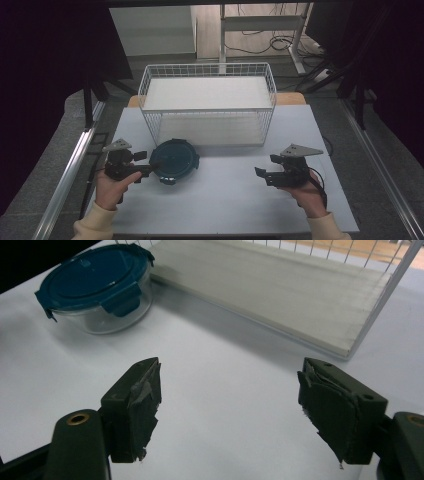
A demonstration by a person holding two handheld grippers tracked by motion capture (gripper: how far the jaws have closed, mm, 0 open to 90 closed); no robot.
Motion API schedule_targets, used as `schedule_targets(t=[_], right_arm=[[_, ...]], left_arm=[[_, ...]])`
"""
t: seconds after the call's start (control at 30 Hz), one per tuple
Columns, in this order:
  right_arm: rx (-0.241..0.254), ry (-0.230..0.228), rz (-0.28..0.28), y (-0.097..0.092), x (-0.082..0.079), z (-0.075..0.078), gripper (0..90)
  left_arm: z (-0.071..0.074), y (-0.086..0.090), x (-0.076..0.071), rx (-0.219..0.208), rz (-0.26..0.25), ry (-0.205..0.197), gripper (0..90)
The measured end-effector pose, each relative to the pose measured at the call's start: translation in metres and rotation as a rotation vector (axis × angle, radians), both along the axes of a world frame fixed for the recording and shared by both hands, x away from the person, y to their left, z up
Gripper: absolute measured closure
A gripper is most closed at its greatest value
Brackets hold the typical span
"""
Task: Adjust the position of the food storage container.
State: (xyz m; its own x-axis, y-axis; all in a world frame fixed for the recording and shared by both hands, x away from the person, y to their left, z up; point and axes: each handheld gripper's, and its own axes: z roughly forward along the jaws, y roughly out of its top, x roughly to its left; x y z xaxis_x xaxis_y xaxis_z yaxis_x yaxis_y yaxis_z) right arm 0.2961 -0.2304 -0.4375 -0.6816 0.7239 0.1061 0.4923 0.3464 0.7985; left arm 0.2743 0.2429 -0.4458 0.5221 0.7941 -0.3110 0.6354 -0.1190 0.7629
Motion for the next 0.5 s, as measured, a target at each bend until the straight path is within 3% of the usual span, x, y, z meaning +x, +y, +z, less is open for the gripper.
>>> schedule_targets(t=[0.27,0.5], right_arm=[[-0.009,0.011,-0.003,-0.001,0.001,-0.006,24.9],[-0.006,0.022,0.001,0.0,0.002,-0.007,25.0]], left_arm=[[0.002,0.001,0.009,0.005,0.015,0.003,24.7],[0.014,-0.011,0.032,0.055,0.026,-0.017,26.9]])
